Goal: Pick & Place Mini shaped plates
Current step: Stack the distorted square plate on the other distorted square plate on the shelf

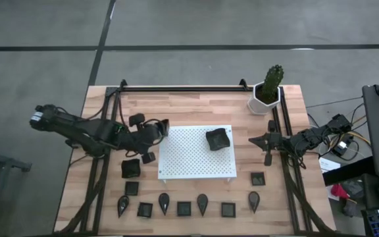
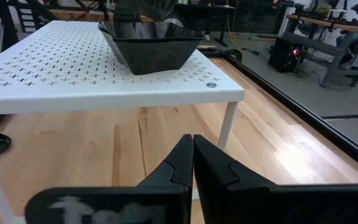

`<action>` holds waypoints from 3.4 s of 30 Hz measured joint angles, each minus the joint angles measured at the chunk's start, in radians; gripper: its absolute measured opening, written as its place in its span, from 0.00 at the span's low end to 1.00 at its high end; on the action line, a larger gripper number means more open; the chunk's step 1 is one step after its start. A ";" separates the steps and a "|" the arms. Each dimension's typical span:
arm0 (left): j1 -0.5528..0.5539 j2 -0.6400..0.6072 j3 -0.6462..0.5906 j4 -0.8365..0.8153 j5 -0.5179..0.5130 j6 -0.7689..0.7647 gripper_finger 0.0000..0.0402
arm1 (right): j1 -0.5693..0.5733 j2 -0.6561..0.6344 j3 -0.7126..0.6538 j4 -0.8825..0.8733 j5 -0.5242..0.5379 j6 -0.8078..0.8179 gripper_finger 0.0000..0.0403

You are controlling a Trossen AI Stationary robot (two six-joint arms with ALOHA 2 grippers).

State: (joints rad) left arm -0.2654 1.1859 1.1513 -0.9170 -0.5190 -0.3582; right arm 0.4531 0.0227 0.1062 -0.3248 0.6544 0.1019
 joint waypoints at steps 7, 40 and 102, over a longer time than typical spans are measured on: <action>-0.001 0.055 0.069 0.019 0.020 0.081 0.00 | 0.000 0.000 0.000 0.000 0.000 0.000 0.02; 0.000 0.311 0.435 -0.058 0.137 0.382 0.00 | 0.000 0.090 0.016 0.460 -0.188 0.057 0.02; -0.042 0.305 0.450 -0.103 0.214 0.494 0.00 | -0.277 1.579 1.397 -0.188 -0.519 -0.684 0.25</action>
State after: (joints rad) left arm -0.3072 1.4906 1.6018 -1.0204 -0.3049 0.1356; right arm 0.1764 1.6012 1.5028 -0.5125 0.1355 -0.5823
